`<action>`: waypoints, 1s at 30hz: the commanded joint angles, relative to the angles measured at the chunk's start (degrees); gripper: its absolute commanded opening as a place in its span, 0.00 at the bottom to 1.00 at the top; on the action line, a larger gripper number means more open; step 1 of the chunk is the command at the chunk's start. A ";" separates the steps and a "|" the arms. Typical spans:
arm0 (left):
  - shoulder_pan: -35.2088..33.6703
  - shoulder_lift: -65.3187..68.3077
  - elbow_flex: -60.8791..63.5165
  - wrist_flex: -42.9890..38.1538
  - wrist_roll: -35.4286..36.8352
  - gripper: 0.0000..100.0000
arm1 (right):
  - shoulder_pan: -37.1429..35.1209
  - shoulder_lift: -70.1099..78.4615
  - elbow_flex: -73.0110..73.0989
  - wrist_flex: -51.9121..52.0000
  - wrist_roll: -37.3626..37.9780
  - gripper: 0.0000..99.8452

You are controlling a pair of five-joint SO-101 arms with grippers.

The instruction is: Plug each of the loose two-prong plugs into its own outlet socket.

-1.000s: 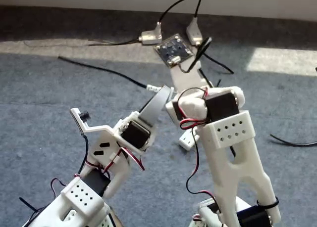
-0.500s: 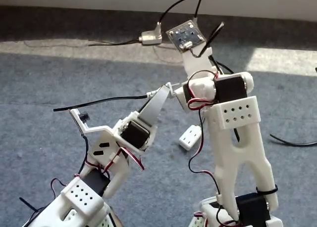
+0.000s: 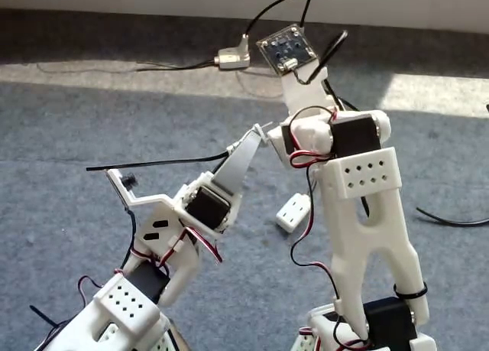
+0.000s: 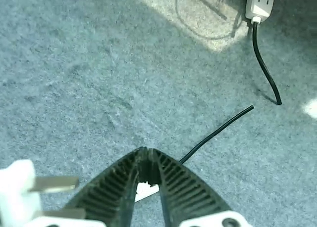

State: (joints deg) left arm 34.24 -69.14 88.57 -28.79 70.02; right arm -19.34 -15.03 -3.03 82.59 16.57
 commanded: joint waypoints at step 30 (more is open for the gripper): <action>-4.18 -0.22 -15.34 26.64 -6.33 0.01 | 41.71 0.22 -2.42 9.45 0.44 0.01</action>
State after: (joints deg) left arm 32.22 -69.05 80.92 -10.86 63.87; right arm 14.51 -14.59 -3.21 90.68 16.57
